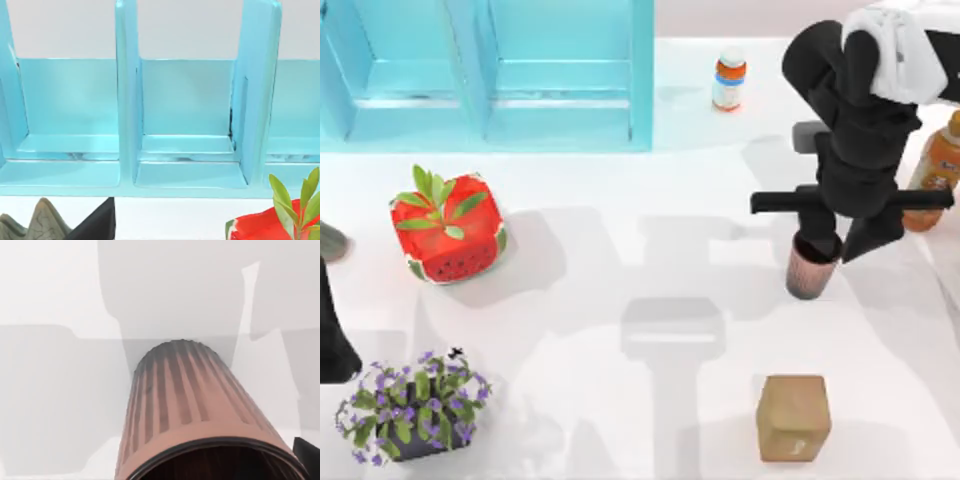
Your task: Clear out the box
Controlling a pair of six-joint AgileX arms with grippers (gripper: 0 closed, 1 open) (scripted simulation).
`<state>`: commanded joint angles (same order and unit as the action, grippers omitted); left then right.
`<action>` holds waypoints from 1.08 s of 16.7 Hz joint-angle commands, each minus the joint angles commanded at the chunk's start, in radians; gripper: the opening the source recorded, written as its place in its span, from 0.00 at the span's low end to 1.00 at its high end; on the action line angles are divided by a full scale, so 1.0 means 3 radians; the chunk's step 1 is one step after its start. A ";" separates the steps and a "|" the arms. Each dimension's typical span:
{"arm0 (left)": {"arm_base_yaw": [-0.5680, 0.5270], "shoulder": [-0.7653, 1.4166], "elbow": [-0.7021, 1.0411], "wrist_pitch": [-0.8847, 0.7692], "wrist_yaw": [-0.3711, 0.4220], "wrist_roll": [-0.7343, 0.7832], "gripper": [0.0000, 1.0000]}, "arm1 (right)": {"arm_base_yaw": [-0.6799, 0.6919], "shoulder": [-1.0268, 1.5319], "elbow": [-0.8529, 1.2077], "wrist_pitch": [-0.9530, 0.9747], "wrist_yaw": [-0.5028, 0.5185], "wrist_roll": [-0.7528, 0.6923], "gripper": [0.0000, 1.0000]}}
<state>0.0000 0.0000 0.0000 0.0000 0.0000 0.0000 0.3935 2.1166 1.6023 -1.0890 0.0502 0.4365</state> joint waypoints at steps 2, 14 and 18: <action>0.0000 0.0000 0.0000 0.0000 0.0000 0.0000 1.00 | 0.0000 0.0000 0.0000 0.0000 0.0000 0.0000 0.60; 0.0000 0.0000 0.0000 0.0000 0.0000 0.0000 1.00 | 0.0000 0.0000 0.0000 0.0000 0.0000 0.0000 1.00; 0.0000 0.0000 0.0000 0.0000 0.0000 0.0000 1.00 | -0.0010 -0.0003 0.0047 -0.0046 0.0007 0.0000 1.00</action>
<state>0.0000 0.0000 0.0000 0.0000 0.0000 0.0000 0.3907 2.1157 1.6164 -1.1027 0.0521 0.4366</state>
